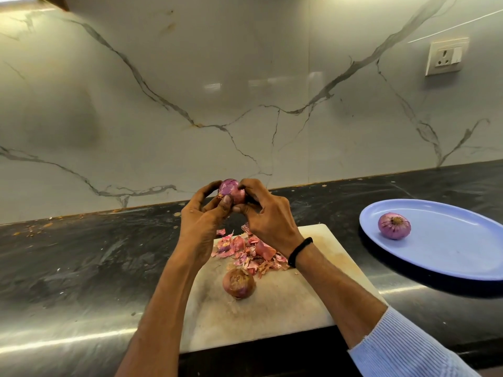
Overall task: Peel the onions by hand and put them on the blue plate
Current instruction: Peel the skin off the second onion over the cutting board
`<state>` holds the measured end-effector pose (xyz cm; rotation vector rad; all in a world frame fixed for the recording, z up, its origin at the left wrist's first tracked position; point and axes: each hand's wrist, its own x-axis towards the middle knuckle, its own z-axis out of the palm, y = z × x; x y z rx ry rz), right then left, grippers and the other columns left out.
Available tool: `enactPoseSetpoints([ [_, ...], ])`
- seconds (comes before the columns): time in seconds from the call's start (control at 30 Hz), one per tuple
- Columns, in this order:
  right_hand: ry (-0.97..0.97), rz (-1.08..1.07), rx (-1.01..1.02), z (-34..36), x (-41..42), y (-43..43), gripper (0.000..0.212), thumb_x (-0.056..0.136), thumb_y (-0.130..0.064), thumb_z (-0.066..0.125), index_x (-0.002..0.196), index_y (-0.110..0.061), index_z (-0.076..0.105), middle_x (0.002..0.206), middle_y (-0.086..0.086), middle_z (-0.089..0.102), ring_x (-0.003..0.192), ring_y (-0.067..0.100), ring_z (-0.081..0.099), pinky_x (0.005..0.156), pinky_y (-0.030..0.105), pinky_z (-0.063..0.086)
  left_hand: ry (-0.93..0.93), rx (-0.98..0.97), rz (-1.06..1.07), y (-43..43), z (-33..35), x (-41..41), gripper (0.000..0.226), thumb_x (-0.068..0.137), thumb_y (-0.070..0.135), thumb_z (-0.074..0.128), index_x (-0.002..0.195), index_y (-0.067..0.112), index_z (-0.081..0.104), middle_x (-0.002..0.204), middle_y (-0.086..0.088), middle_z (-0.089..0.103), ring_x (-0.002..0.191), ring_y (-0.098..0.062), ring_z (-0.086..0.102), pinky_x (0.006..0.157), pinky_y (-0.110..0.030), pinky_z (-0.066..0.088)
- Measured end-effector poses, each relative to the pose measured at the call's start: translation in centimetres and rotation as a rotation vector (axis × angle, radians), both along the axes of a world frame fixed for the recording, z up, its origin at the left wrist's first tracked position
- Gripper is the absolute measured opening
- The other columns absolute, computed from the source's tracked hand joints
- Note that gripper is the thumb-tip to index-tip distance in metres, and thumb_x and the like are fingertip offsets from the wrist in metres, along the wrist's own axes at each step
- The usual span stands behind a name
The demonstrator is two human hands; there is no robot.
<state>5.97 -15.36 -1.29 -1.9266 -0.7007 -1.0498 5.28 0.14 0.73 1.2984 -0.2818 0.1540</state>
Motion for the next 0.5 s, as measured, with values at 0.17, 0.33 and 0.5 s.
enactPoseSetpoints([
  [0.17, 0.021, -0.009, -0.022, -0.01, 0.18, -0.24, 0.036, 0.092, -0.014, 0.07, 0.124, -0.012, 0.054, 0.099, 0.004, 0.073, 0.083, 0.018, 0.072, 0.078, 0.031, 0.061, -0.035, 0.061, 0.029, 0.04, -0.18, 0.18, 0.057, 0.073, 0.017, 0.073, 0.128, 0.021, 0.061, 0.123, -0.011, 0.069, 0.112, -0.02, 0.069, 0.095, -0.038, 0.057],
  [0.33, -0.024, -0.084, -0.048, -0.48, 0.23, -0.14, 0.016, 0.094, -0.012, 0.068, 0.106, -0.008, 0.058, 0.082, 0.003, 0.068, 0.066, 0.017, 0.063, 0.063, 0.035, 0.057, -0.031, 0.057, 0.06, 0.05, -0.27, 0.31, 0.056, 0.074, 0.021, 0.074, 0.129, 0.022, 0.061, 0.12, -0.011, 0.07, 0.111, -0.022, 0.069, 0.096, -0.041, 0.057],
  [0.5, 0.024, 0.014, 0.022, -0.11, 0.0, 0.07, 0.029, 0.092, -0.009, 0.07, 0.116, -0.009, 0.052, 0.094, 0.005, 0.072, 0.077, 0.018, 0.07, 0.07, 0.029, 0.06, -0.038, 0.06, 0.063, 0.03, -0.24, 0.3, 0.053, 0.074, 0.021, 0.076, 0.126, 0.024, 0.062, 0.121, -0.009, 0.07, 0.113, -0.022, 0.068, 0.095, -0.039, 0.057],
])
